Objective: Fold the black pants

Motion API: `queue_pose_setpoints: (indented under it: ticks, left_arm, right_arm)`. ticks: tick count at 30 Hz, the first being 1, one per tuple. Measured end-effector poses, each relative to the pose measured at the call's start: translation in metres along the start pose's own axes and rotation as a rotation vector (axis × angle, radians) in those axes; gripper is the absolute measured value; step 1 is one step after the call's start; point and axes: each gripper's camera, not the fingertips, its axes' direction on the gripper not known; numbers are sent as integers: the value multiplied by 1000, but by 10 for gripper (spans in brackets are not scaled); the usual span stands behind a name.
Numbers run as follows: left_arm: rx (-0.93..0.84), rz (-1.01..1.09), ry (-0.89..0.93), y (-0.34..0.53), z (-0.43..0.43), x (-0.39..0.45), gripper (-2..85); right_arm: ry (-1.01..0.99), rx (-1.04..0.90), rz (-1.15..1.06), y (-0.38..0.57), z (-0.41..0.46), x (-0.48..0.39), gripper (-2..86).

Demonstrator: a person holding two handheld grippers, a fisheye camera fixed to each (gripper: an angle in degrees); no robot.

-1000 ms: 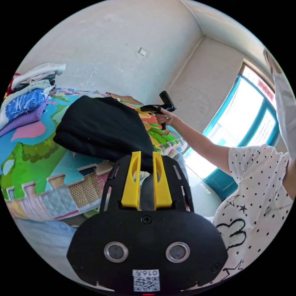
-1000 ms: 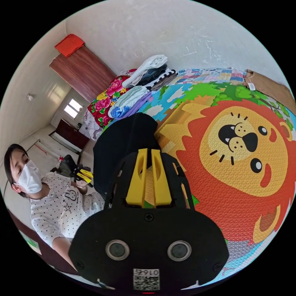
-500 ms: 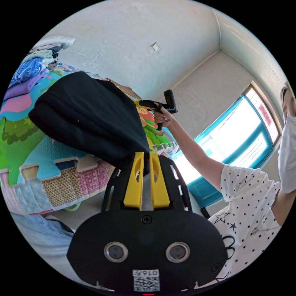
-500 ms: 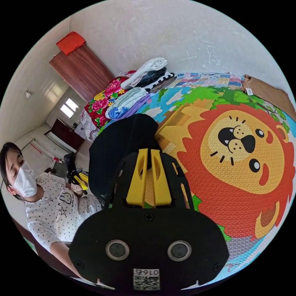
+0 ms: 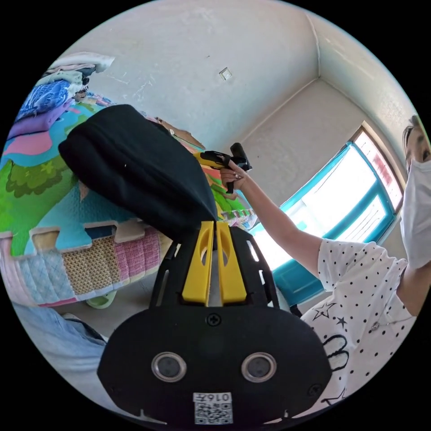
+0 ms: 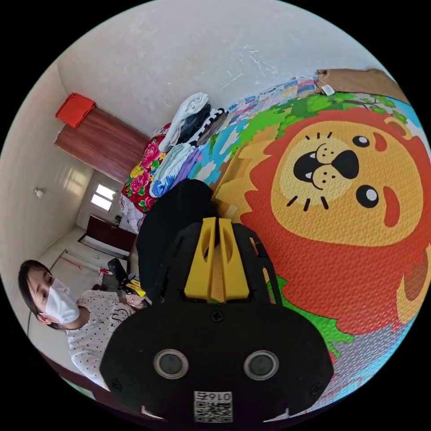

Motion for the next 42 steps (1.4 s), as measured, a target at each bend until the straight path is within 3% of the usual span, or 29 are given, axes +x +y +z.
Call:
queue_pose_setpoints:
  ticks: [4, 6, 10, 15, 23, 29, 33, 38, 42]
  left_arm:
    - [-20, -5, 57, 4, -11, -4, 17]
    - [-25, 45, 25, 11, -28, 1, 32]
    - [-3, 139, -127, 20, -56, 15, 40]
    - [28, 249, -185, 22, -73, 38, 42]
    - [23, 297, -130, 34, -64, 70, 42]
    - [16, 326, -152, 48, -58, 102, 46]
    - [0, 440, -288, 57, -50, 143, 82]
    - [9, 678, -601, 71, -28, 211, 135]
    - [-32, 802, -740, 78, -6, 251, 137]
  right_arm:
    - [6, 132, 32, 35, 1, -31, 18]
    - [77, 192, -75, 60, -1, -66, 34]
    - [342, 204, -490, 150, 37, -175, 144]
    - [745, 255, -823, 259, 120, -274, 150]
    - [1306, 69, -1295, 350, 257, -351, 142]
    - [1467, 1, -1568, 378, 328, -369, 116]
    - [1423, -50, -1534, 380, 345, -386, 72]
    - [1246, -4, -1222, 358, 340, -440, 60]
    - [1144, 3, -1133, 348, 346, -481, 58]
